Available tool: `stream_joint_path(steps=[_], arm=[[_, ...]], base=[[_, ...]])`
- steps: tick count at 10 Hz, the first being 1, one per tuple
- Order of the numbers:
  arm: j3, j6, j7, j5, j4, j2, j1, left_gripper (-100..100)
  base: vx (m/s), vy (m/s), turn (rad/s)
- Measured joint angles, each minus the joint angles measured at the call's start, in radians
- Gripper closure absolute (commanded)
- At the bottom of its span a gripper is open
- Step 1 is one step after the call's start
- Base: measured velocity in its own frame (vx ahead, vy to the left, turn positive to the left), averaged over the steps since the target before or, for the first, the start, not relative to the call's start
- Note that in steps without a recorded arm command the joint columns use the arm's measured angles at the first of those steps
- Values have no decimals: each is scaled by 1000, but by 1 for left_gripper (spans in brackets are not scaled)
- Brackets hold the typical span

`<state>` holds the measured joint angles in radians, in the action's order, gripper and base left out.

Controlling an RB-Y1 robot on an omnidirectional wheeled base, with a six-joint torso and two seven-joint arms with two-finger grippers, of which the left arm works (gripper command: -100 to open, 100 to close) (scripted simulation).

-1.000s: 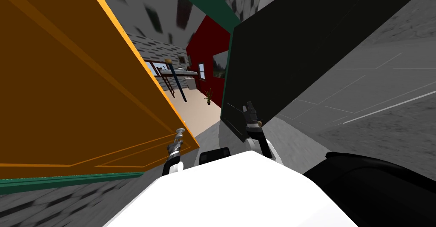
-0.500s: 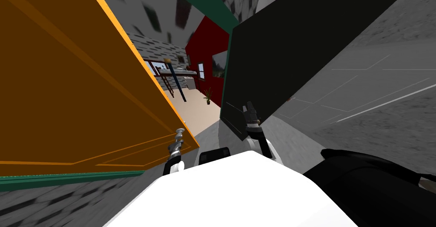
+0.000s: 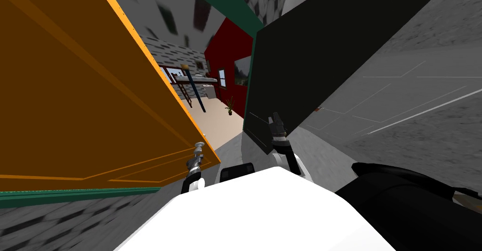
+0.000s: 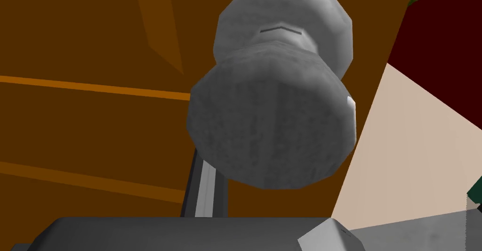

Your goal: Pull the door open

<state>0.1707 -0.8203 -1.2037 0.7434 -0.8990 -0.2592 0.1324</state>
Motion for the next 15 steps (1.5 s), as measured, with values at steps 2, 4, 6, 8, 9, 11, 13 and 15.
stream_joint_path(steps=[2, 4, 6, 8, 9, 11, 13, 15], arm=[[8, -8, -43, 15, 7, 4, -8, -100], [1, 13, -33, 25, -19, 6, 16, -100], [-19, 54, -26, 39, -19, -7, 14, -100], [-38, 112, -15, 54, -36, -20, -2, -100], [-43, 135, -17, 59, -25, -27, -24, -100], [-53, 169, -11, 66, -56, -36, -16, -100], [-55, 178, -11, 68, -40, -32, -37, -100], [-52, 178, -17, 67, -33, -35, -41, -100]], base=[[-52, 3, -5], [-8, 22, 74], [-14, -22, 58], [-23, -50, 41], [1, -39, 9], [-4, -33, 24], [-9, -7, -2], [0, 0, 0]])
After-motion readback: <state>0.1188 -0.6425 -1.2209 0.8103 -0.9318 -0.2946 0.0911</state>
